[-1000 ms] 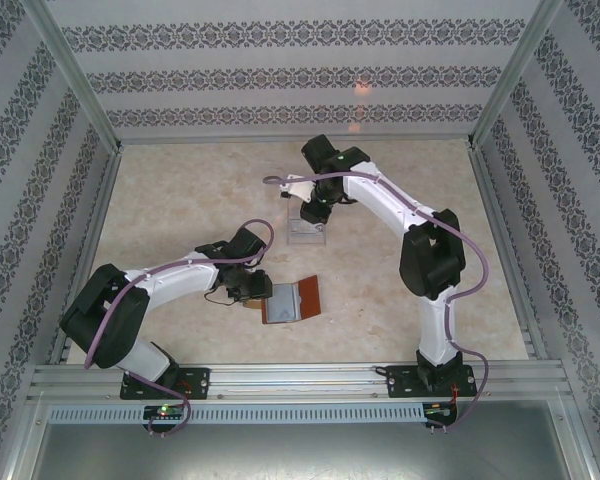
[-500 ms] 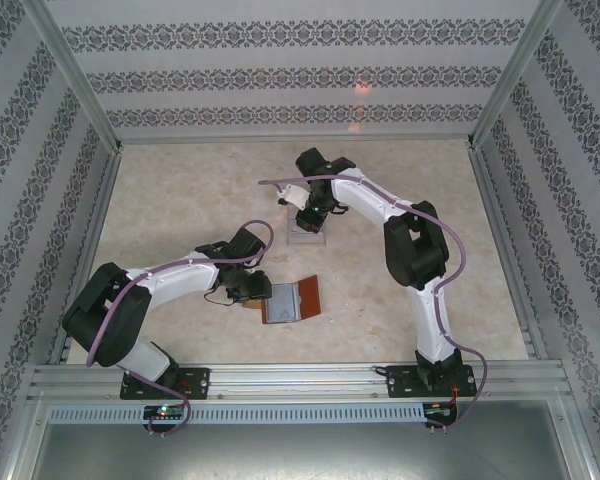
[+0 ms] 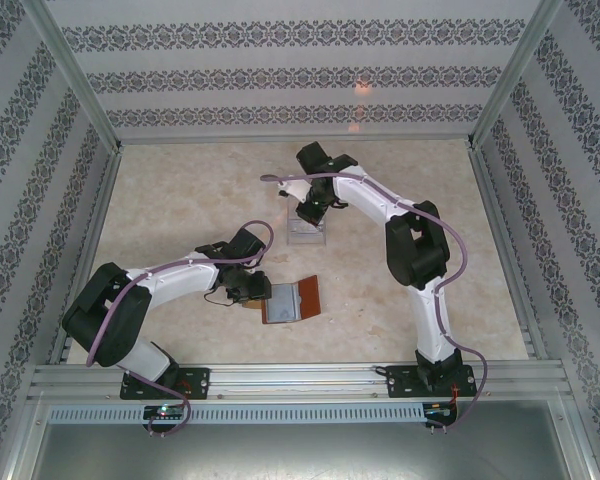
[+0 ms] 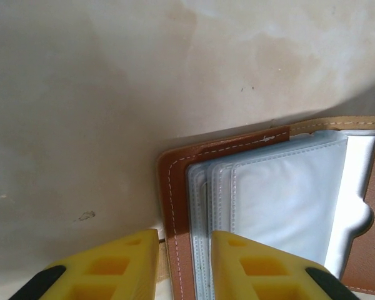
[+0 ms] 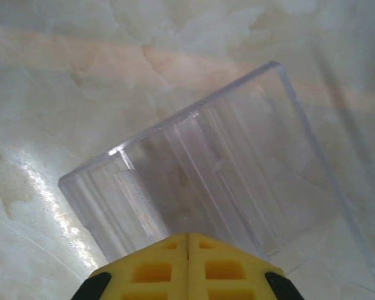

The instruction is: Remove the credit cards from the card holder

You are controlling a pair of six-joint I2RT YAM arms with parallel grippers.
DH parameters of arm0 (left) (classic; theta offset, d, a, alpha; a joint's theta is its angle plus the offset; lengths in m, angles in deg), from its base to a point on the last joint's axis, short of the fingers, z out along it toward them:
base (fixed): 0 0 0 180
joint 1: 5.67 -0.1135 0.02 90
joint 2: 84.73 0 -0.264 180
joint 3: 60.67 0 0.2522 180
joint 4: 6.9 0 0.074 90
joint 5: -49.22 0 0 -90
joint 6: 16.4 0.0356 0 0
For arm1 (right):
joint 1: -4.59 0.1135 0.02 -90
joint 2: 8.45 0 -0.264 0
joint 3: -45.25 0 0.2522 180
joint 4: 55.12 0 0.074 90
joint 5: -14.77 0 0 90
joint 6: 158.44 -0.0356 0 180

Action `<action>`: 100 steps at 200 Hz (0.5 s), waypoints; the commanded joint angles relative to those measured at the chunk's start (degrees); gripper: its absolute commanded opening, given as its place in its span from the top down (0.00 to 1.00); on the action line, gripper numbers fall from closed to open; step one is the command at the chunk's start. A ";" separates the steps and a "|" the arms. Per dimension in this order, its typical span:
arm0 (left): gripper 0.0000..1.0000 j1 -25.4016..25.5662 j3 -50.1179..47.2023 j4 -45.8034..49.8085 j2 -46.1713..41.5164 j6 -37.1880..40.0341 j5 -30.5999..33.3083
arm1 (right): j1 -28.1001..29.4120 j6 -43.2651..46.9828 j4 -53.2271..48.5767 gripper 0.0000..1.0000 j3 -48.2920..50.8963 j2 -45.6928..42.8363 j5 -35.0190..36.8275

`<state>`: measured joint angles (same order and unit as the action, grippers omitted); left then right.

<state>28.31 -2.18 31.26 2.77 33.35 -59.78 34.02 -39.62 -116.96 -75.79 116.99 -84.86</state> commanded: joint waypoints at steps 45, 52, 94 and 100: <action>0.72 -0.75 -0.17 -0.52 0.20 1.23 -0.11 | -0.22 0.97 -0.34 1.00 0.76 1.72 1.30; 0.72 -0.75 -0.20 -0.50 0.18 1.19 -0.17 | -0.17 1.06 -0.42 1.00 0.85 1.72 1.30; 0.72 -0.75 -0.18 -0.38 0.00 1.24 -0.20 | -0.12 1.35 -1.13 1.00 0.47 1.15 0.75; 0.72 -0.73 -0.22 -0.32 0.00 1.17 -0.17 | -0.11 1.21 -1.05 1.00 0.43 0.89 0.84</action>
<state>28.31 -2.18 31.26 2.77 33.55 -59.80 33.95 -39.34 -117.06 -75.60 117.93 -84.01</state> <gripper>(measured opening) 0.279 0.054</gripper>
